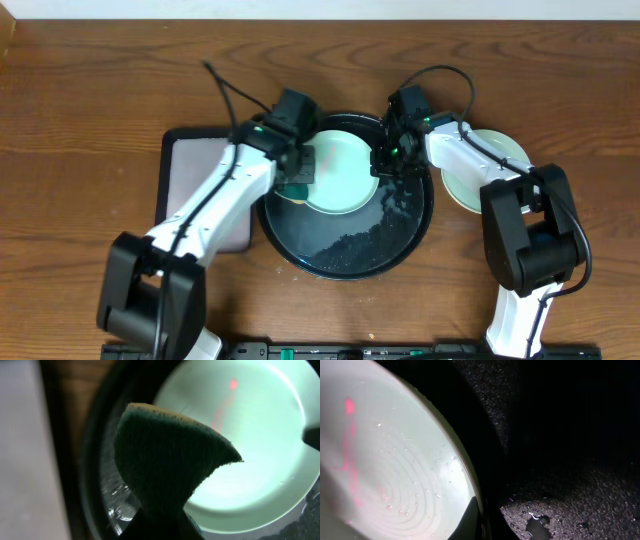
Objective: Clean dirty plates on tray and stack at the side
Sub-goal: 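Scrub the second pale green plate with the sponge in the left gripper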
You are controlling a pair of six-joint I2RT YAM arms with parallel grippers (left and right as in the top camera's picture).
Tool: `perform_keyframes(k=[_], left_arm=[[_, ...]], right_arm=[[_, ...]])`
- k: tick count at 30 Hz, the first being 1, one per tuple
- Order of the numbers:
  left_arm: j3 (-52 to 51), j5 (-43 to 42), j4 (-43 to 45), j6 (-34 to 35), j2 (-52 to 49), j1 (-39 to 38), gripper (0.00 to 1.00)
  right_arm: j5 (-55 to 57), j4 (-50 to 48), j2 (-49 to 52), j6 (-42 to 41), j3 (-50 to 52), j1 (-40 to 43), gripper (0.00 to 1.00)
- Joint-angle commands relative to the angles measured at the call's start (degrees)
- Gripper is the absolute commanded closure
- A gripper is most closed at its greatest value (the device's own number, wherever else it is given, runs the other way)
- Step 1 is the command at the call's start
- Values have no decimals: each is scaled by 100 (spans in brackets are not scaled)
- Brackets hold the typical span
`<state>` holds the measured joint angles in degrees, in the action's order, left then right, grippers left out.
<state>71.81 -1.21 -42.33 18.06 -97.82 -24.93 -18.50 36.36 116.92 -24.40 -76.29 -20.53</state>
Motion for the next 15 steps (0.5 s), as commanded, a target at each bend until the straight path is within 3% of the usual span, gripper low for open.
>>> perform_keyframes(k=[1,6,11,15], left_arm=[[63,17,236,-179,-107,-219,93],[63,39,741,-310,-114,-280,93],[63,42,1049,-485,-120,-275,93],[63,35,1003,-997,-129,-275,93]], right_arm=[[153,-15,133,-129,131,-155,99],[151,-20,133,-127,129,-155,99],[-249,48,120,-24,127,-153,64],[-258,254,105,-470,127,-177,62]])
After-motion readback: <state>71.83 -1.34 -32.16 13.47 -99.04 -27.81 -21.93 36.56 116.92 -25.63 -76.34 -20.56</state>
